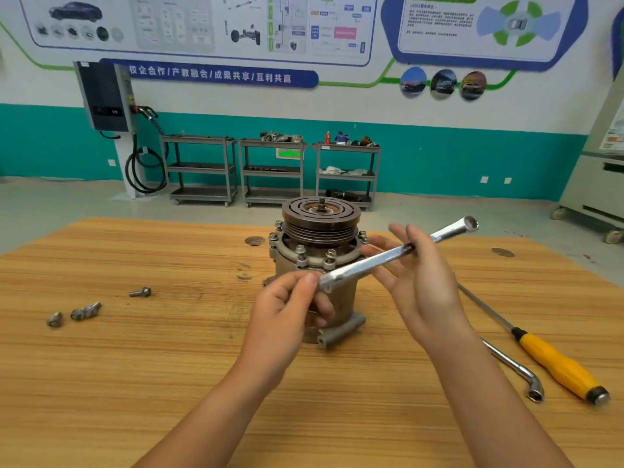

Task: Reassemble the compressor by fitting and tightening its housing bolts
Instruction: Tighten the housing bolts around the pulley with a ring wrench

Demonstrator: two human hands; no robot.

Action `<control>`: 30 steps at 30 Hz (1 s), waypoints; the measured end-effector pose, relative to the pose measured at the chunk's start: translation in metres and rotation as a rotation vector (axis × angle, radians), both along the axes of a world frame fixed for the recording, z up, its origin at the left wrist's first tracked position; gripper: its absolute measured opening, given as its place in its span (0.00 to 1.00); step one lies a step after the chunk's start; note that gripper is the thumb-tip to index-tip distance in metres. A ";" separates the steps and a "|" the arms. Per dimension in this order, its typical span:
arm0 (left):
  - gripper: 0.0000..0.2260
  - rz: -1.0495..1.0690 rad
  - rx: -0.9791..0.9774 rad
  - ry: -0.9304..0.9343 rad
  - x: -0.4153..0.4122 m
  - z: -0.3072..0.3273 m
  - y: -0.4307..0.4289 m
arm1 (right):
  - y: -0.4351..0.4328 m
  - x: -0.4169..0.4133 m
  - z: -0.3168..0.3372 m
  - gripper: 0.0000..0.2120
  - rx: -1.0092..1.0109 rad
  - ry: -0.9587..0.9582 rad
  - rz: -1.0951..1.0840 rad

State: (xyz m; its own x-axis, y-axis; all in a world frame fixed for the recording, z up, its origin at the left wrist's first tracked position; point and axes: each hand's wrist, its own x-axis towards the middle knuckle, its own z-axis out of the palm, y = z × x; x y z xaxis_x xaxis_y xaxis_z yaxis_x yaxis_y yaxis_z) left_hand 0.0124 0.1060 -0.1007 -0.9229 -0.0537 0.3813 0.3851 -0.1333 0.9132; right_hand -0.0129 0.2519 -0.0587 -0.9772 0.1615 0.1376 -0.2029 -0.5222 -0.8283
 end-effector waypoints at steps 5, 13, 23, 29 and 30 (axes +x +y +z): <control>0.12 -0.012 0.071 -0.148 -0.017 0.001 -0.033 | 0.035 0.010 -0.004 0.36 0.665 0.199 -0.609; 0.11 -0.176 -0.132 -0.074 -0.020 0.015 -0.037 | 0.027 0.017 -0.017 0.23 1.899 0.896 -0.407; 0.64 -0.081 -0.643 -0.091 -0.095 -0.022 -0.054 | 0.047 0.023 -0.001 0.22 1.825 0.440 -0.294; 0.49 -0.007 -0.445 0.011 -0.090 -0.045 -0.039 | 0.052 0.032 0.018 0.23 2.058 0.287 -0.283; 0.45 0.031 -0.447 0.027 -0.086 -0.045 -0.034 | 0.053 0.033 0.020 0.23 2.088 0.263 -0.280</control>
State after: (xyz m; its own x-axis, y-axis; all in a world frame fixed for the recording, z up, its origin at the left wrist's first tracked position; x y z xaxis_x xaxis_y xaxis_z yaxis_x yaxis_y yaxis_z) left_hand -0.0740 0.0717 -0.1459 -0.9128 0.0945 0.3973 0.4073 0.2841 0.8680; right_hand 0.0197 0.3046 -0.0388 -0.8932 -0.2713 0.3587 -0.2720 0.9610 0.0494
